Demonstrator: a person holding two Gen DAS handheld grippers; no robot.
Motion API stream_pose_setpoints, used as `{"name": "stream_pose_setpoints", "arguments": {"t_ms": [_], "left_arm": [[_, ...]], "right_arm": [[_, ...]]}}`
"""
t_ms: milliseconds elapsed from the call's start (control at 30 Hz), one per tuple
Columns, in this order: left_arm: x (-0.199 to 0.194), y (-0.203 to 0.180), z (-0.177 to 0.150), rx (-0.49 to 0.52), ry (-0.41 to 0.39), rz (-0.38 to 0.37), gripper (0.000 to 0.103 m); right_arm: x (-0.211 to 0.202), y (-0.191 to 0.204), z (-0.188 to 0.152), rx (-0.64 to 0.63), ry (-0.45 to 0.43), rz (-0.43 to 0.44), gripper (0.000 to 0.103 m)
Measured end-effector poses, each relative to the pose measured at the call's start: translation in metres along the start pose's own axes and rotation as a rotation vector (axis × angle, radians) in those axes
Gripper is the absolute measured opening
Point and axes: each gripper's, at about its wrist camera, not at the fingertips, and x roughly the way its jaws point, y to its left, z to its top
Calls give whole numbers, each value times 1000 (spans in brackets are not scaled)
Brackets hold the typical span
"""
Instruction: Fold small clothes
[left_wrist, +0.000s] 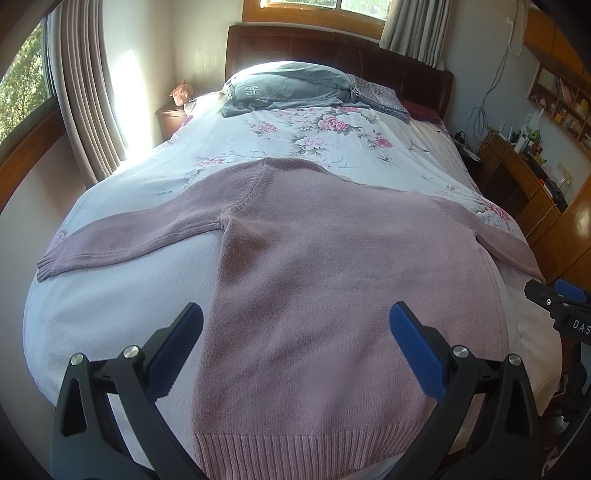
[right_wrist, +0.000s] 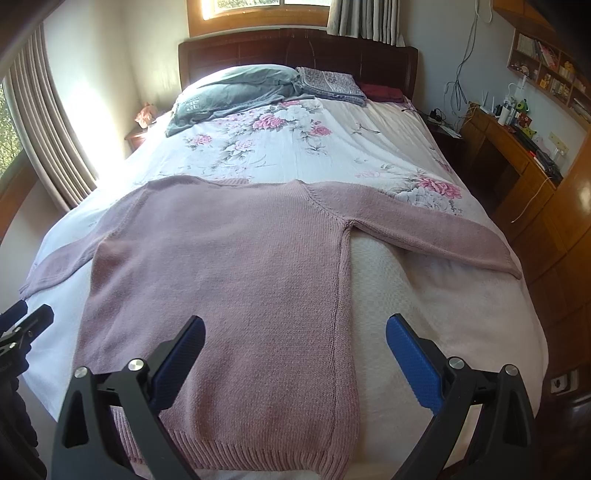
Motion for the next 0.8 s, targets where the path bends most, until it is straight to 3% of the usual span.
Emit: {"name": "stream_pose_setpoints", "arguments": {"t_ms": [233, 367, 467, 600, 700, 800], "left_arm": [[0, -1, -1, -1, -12, -5, 100], [7, -9, 4, -6, -18, -36, 100], [18, -24, 14, 10, -8, -50, 100], [34, -56, 35, 29, -16, -85, 100], [49, -83, 53, 27, -15, -105, 100], [66, -112, 70, 20, -19, -128, 100]], "right_arm": [[1, -6, -1, 7, -12, 16, 99], [14, -40, 0, 69, 8, 38, 99], [33, -95, 7, 170, 42, 26, 99], [67, -195, 21, 322, 92, -32, 99], [100, -272, 29, 451, 142, -27, 98], [134, -336, 29, 553, 210, -33, 93]]}}
